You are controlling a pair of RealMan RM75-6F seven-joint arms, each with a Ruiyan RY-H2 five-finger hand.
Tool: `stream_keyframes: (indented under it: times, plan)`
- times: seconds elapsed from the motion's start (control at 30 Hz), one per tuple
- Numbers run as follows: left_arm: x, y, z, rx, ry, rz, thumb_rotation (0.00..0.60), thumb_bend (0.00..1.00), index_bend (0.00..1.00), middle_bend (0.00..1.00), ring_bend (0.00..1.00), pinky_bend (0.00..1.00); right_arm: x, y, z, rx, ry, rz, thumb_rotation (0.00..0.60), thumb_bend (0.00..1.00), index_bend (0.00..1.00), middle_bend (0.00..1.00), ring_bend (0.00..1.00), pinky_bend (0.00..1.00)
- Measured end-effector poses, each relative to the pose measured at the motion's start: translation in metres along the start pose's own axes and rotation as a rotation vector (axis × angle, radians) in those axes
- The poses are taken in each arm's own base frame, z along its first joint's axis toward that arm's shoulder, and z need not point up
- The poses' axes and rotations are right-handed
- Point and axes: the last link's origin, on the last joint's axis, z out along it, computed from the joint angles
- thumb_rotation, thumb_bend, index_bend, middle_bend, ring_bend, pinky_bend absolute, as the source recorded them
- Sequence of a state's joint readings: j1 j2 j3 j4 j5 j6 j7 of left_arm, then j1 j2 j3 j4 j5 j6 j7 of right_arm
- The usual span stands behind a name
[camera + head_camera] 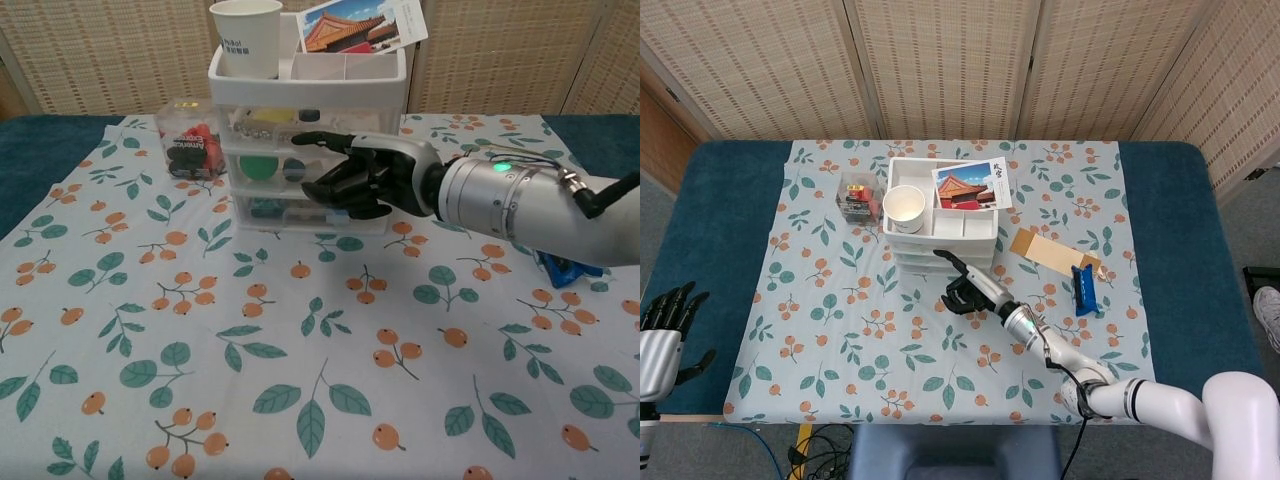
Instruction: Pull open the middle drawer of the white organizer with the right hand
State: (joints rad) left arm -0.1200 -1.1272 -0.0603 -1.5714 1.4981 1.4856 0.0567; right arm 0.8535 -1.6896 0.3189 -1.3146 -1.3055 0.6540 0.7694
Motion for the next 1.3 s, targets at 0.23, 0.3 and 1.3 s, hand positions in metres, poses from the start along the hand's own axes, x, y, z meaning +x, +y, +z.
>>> stream_keyframes:
  times: [0.23,0.3,1.3]
  plan:
    - [-0.001,-0.001,0.001,0.001,-0.002,0.004,0.600,0.22,0.13,0.06,0.06,0.09,-0.004,-0.004,0.010,0.000,-0.010,-0.012,0.600,0.51,0.00,0.81,0.97,1.00]
    - [0.000,-0.001,0.001,0.002,-0.001,0.003,0.600,0.22,0.13,0.06,0.06,0.09,-0.004,-0.004,0.012,0.001,-0.010,-0.013,0.600,0.51,0.00,0.81,0.97,1.00]
    - [-0.003,-0.001,0.005,0.007,-0.011,0.009,0.600,0.22,0.13,0.06,0.06,0.09,-0.010,-0.006,0.012,0.014,-0.053,-0.036,0.600,0.57,0.00,0.81,0.97,1.00]
